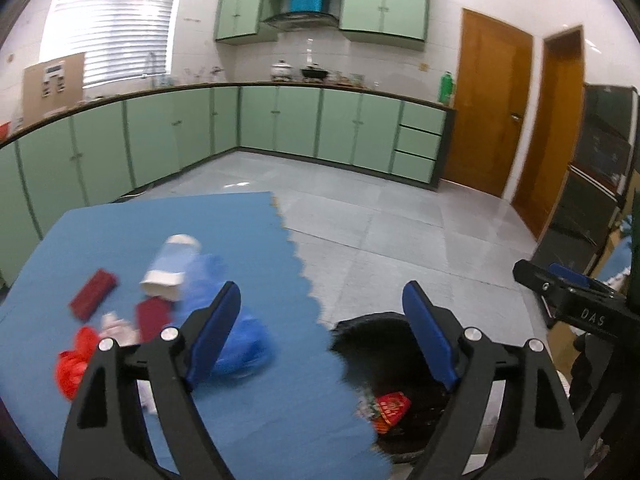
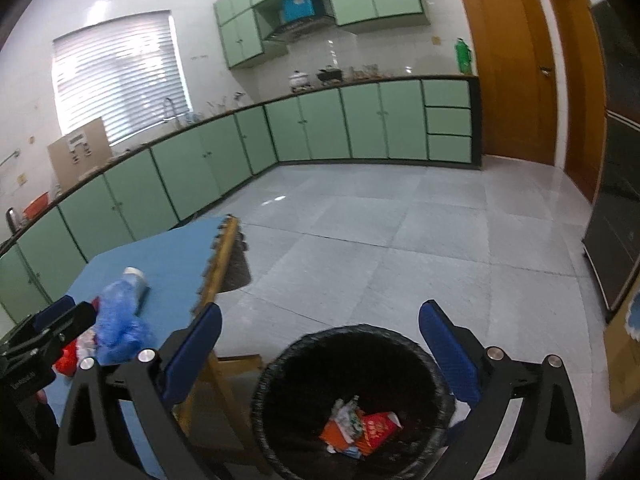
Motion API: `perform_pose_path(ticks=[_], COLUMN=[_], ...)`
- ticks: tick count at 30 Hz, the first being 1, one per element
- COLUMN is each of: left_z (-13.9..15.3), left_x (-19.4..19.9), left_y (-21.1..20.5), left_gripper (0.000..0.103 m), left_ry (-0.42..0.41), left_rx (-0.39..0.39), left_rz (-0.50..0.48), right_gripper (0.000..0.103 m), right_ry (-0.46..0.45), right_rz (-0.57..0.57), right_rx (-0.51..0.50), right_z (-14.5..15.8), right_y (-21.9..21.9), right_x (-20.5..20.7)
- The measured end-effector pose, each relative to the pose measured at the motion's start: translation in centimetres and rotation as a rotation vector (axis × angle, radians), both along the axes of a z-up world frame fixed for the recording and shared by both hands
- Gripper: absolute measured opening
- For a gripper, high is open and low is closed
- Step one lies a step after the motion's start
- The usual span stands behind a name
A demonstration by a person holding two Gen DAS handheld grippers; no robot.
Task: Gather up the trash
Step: 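Move both tools back over the table toward the plastic bags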
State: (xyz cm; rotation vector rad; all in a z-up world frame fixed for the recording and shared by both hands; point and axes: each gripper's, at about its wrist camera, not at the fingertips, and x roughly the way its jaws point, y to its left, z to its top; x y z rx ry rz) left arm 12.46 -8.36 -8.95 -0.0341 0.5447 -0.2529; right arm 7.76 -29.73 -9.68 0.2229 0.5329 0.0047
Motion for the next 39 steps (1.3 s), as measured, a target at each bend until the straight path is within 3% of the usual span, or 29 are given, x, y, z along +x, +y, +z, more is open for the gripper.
perform_pose_path(ticks=[10, 23, 39], left_z=[0.9, -0.4, -5.6], left_x=[-2.0, -3.3, -1.3], left_y=[7.5, 16.2, 20.2], left_gripper=[0.081, 0.081, 0.081], left_ry=[-0.026, -0.006, 0.127], left_rx=[0.016, 0.044, 0.064], left_rz=[0.177, 0.356, 0.405], right_gripper=[0.097, 0.097, 0.097], right_ry=[-0.027, -0.032, 0.011], right_rz=[0.138, 0.280, 0.322], right_rx=[-0.038, -0.071, -0.097], right_z=[0.5, -0.6, -3.5], right_y=[8.1, 16.1, 21.5], right_x=[1.5, 3.6, 6.6])
